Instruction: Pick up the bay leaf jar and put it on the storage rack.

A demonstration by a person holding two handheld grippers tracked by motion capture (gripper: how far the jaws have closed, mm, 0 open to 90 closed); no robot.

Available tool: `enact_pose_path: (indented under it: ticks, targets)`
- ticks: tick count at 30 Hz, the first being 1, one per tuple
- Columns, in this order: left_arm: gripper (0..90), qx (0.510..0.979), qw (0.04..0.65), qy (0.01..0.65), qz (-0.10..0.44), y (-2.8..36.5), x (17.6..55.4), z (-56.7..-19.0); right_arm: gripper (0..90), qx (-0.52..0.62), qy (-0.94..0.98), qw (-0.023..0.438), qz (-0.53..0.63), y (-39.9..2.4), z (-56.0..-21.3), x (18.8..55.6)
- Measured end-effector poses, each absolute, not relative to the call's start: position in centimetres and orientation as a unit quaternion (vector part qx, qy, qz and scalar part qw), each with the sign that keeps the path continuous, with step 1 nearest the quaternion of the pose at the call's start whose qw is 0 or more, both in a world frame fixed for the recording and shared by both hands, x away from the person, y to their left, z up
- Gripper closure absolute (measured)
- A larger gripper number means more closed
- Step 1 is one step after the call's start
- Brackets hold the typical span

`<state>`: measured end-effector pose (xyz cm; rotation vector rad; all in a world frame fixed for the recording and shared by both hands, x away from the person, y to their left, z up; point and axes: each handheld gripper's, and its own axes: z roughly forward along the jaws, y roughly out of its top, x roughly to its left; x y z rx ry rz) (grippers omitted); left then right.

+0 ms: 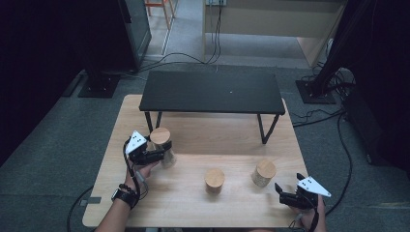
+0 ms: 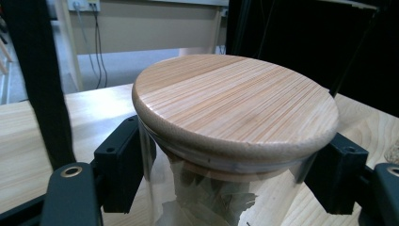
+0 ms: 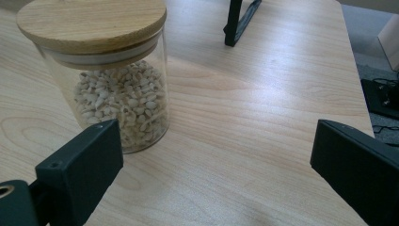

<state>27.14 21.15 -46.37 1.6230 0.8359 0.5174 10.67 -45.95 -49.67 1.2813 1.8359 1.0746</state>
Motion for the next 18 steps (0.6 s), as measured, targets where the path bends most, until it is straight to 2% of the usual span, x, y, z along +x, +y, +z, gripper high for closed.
enact_pose_path:
  ticks: [18]
  targets:
    - [24.3, 0.7, 0.571, 0.352, 0.245, 19.7, 25.0, -41.1, 2.8, 0.489, 0.699, 0.324, 0.409, -45.9, -49.7, 10.6]
